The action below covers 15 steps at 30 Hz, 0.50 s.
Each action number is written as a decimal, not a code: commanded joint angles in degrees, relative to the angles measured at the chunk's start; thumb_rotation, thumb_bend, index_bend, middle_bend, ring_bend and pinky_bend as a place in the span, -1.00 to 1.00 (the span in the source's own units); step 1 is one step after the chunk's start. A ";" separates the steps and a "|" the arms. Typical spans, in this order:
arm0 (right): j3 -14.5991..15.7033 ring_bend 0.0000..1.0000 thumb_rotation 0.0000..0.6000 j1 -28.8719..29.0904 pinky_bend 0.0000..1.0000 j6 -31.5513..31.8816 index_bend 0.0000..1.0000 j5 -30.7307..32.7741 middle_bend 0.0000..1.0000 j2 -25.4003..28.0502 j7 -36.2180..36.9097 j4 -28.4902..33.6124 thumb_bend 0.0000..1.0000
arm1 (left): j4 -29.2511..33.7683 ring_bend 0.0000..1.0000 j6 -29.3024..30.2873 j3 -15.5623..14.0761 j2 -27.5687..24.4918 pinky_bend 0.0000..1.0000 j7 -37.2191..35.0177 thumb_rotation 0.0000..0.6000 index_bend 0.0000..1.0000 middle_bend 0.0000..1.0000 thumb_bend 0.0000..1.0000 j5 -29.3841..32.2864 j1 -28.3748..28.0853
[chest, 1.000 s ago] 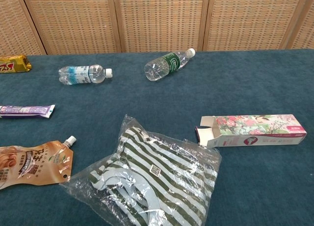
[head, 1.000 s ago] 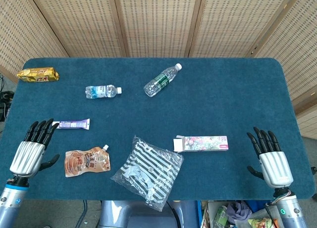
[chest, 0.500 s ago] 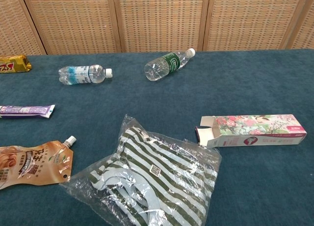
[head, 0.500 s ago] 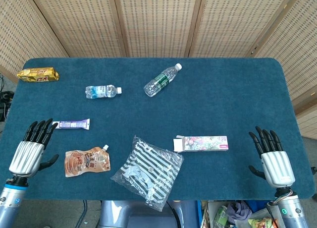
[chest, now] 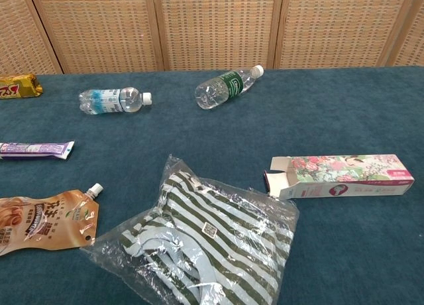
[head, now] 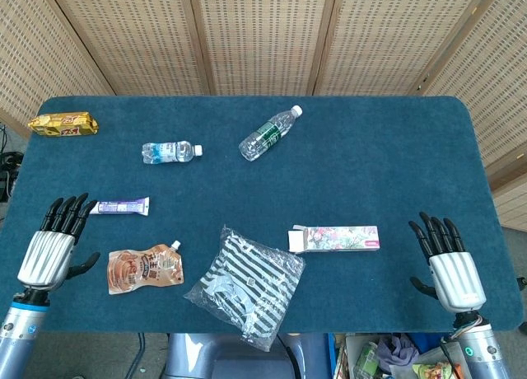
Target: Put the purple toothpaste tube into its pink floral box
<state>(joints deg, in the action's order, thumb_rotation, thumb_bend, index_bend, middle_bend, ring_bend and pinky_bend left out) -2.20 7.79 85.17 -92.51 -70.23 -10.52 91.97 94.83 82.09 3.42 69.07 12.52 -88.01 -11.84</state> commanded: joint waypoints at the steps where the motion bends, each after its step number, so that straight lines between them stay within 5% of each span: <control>1: 0.02 -1.00 1.00 0.07 -1.00 -0.08 -0.91 -0.05 -1.00 -0.14 -0.17 -0.01 -0.94 | -1.61 -1.00 -1.79 1.45 0.13 -0.91 0.25 1.00 -0.98 -1.00 -0.49 1.96 -1.31; 15: -0.07 -1.00 1.00 0.26 -1.00 -0.41 -0.91 0.24 -1.00 -0.50 0.04 -0.32 -0.94 | -11.74 -0.64 -18.44 6.33 -0.74 -0.48 -4.47 1.00 -0.55 -0.60 -0.46 12.55 -10.28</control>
<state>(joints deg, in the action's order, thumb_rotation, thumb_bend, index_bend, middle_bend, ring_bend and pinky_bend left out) -2.28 8.05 84.79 -92.30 -70.72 -10.46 91.67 84.81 65.83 8.93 68.40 9.15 -77.02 -20.44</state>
